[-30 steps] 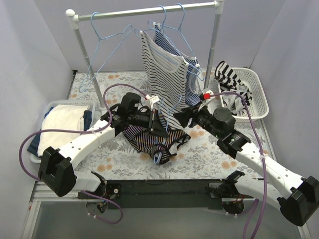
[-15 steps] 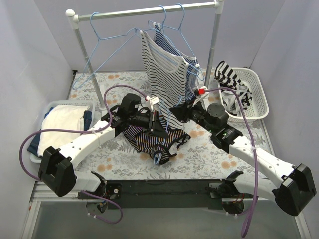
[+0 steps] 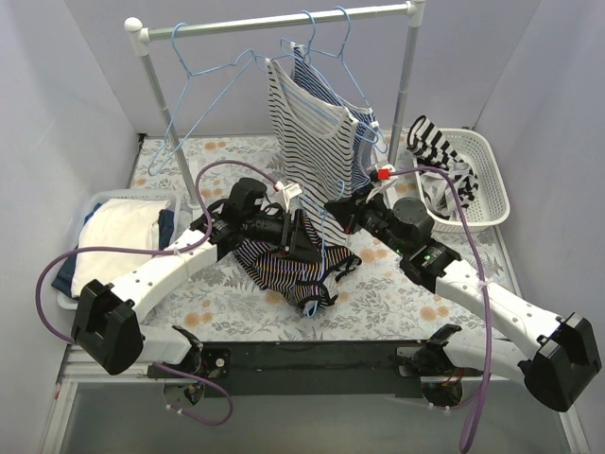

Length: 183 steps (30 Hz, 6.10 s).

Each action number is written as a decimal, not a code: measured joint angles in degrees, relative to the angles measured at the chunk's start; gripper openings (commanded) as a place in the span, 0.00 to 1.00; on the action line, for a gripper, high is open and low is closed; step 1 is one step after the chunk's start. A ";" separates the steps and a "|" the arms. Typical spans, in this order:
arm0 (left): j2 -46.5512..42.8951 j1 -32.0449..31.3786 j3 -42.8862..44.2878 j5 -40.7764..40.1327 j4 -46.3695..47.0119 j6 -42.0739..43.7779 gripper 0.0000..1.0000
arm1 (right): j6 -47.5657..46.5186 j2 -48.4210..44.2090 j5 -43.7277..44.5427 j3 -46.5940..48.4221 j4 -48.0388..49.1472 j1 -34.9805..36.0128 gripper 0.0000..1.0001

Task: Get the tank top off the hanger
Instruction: Remove the tank top from the hanger, then place the hanger at the clothesline.

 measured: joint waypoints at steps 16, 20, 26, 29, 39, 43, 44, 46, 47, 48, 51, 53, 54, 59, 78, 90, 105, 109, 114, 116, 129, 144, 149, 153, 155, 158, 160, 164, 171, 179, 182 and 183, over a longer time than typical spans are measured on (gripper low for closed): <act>-9.25 0.00 1.55 -9.68 -10.29 9.90 0.67 | -1.33 -6.51 20.94 0.83 -12.66 5.14 0.01; -14.56 0.00 -5.70 -9.70 -12.87 13.40 0.70 | -1.36 -6.93 26.49 0.83 -15.30 5.14 0.01; -19.08 -0.07 -12.98 -8.94 -15.45 16.00 0.78 | -1.57 -6.16 30.14 1.66 -17.18 5.14 0.01; -19.71 -0.37 -13.77 -9.46 -13.09 15.61 0.78 | -1.60 -5.42 30.49 2.99 -17.75 5.14 0.01; -11.45 -1.95 -15.23 -15.41 -3.04 10.19 0.76 | -1.62 -5.53 30.60 4.17 -18.27 5.14 0.01; -7.98 -3.43 -17.53 -16.92 0.61 7.41 0.72 | -1.62 -6.10 30.64 4.17 -18.60 5.14 0.01; -7.45 -3.87 -17.79 -17.18 1.16 6.99 0.69 | -1.64 -6.23 30.67 4.17 -18.62 5.14 0.01; -6.34 -5.16 -18.03 -18.34 2.29 6.14 0.53 | -1.64 -6.47 30.82 4.17 -18.64 5.14 0.01; -6.10 -5.44 -18.05 -18.62 2.71 5.90 0.46 | -1.64 -6.56 30.84 4.17 -18.64 5.14 0.01; -5.90 -5.70 -18.05 -18.84 3.30 5.51 0.39 | -1.64 -6.67 30.84 4.17 -18.67 5.14 0.01; -5.44 -6.19 -18.05 -19.26 5.20 4.72 0.21 | -1.64 -7.04 30.84 4.17 -18.80 5.14 0.01; -5.09 -6.34 -18.05 -19.37 6.51 4.46 0.14 | -1.64 -7.17 30.88 4.17 -19.04 5.14 0.01; -4.83 -6.34 -18.05 -19.41 7.17 4.26 0.11 | -1.64 -7.23 30.93 4.17 -19.15 5.14 0.01; -3.23 -6.51 -18.05 -19.21 8.92 3.85 0.00 | -1.62 -7.80 31.50 4.17 -19.47 5.14 0.01; -13.57 -6.78 -6.91 -12.17 -7.02 7.67 0.00 | 3.02 -7.37 51.17 4.20 -29.46 5.09 0.01; -3.39 -6.29 0.13 -35.01 -22.64 5.88 0.44 | 4.74 -4.35 57.83 7.54 -33.07 5.09 0.01; -1.92 -5.31 7.69 -34.86 -15.19 10.80 0.76 | 3.74 -5.07 57.22 9.44 -33.14 5.09 0.01; -3.50 -5.70 8.74 -24.83 -10.51 14.69 0.73 | 3.74 -4.31 55.89 9.70 -33.16 5.09 0.01; -1.77 -10.84 8.41 -23.54 -8.81 18.25 0.71 | 3.72 -4.11 54.07 9.92 -33.14 5.09 0.01; -1.20 -14.21 7.61 -26.08 -8.63 19.19 0.69 | 3.74 -4.11 53.57 10.21 -33.11 5.09 0.01; 1.81 -27.08 2.43 -50.84 -6.88 19.12 0.23 | 3.85 -4.76 50.71 11.96 -33.09 5.09 0.01; 1.88 -29.27 1.88 -58.14 -6.78 20.63 0.00 | 4.87 -8.17 48.68 11.32 -36.61 4.70 0.01; 1.38 -29.24 1.88 -57.09 -7.41 20.79 0.00 | 5.03 -8.92 47.52 10.80 -36.70 4.57 0.39; 0.72 -29.18 2.21 -56.57 -7.76 19.85 0.00 | 6.36 -9.88 44.96 10.56 -36.89 4.85 0.50; -0.26 -28.85 2.23 -56.04 -8.52 19.17 0.00 | 6.45 -10.88 44.41 10.38 -37.16 4.94 0.53; -2.69 -28.57 2.23 -53.81 -9.11 18.49 0.00 | 6.73 -12.85 44.26 10.01 -37.31 4.94 0.55; -5.09 -28.57 2.23 -51.47 -10.29 17.49 0.00 | 6.97 -14.75 44.59 9.42 -37.55 4.94 0.56; -9.81 -28.52 2.67 -44.98 -13.38 15.87 0.00 | 6.97 -17.44 46.62 8.41 -37.73 4.94 0.58; -14.56 -28.61 2.97 -43.52 -22.75 7.17 0.00 | 6.78 -18.56 50.34 8.04 -38.56 4.94 0.59; -15.78 -28.61 6.08 -51.84 -36.06 -2.47 0.00 | 6.80 -17.77 51.15 8.04 -39.10 4.94 0.59; -15.89 -28.61 9.38 -53.92 -38.84 -4.81 0.00 | 6.80 -17.14 51.17 8.04 -39.10 4.94 0.59; -15.98 -28.61 10.45 -54.51 -39.60 -5.49 0.00 | 6.78 -16.98 51.17 8.02 -39.10 4.94 0.59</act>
